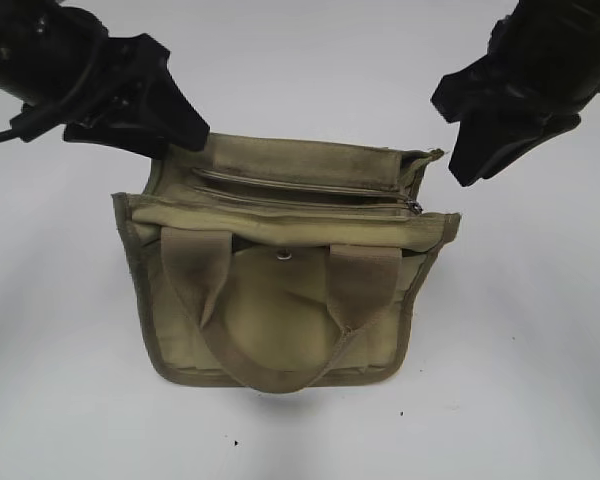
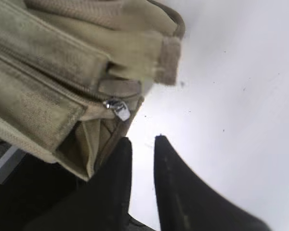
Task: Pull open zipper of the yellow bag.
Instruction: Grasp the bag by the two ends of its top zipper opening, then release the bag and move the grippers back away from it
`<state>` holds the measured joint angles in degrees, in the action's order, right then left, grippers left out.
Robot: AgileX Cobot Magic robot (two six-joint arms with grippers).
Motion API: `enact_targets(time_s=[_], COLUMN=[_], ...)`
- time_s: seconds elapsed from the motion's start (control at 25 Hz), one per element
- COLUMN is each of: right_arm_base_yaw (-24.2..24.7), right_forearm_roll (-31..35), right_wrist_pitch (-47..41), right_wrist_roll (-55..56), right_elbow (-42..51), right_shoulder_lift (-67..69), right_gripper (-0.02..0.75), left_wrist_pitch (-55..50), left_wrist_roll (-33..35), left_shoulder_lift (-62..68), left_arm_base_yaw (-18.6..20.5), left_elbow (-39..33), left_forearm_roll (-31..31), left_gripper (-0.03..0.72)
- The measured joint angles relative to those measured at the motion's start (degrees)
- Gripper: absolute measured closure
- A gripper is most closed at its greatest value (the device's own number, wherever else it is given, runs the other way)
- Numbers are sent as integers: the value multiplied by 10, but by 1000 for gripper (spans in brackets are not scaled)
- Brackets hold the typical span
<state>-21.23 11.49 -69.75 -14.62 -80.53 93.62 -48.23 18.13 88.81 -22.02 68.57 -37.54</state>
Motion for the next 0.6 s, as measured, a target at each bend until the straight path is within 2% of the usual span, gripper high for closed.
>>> enact_targets(time_s=[0.08, 0.16, 0.28, 0.48, 0.6], right_arm_base_yaw=[0, 0, 0, 0, 0], right_forearm_roll=[0, -1, -1, -1, -1], right_wrist_pitch=[0, 0, 0, 11, 41], right_wrist_roll=[8, 12, 14, 21, 23], right_elbow=[1, 8, 53, 186, 272], right_shoulder_lift=[-17, -38, -82, -176, -256], right_gripper=[558, 523, 503, 500, 500], left_wrist_pitch=[-11, -22, -46, -114, -134], left_wrist_roll=[0, 0, -6, -58, -83], left_shoulder_lift=[-10, -28, -65, -139, -202], left_arm_base_yaw=[0, 0, 0, 0, 0], left_elbow=[9, 11, 12, 9, -23], left_forearm_roll=[45, 91, 141, 218, 258], left_gripper=[258, 221, 213, 213, 213])
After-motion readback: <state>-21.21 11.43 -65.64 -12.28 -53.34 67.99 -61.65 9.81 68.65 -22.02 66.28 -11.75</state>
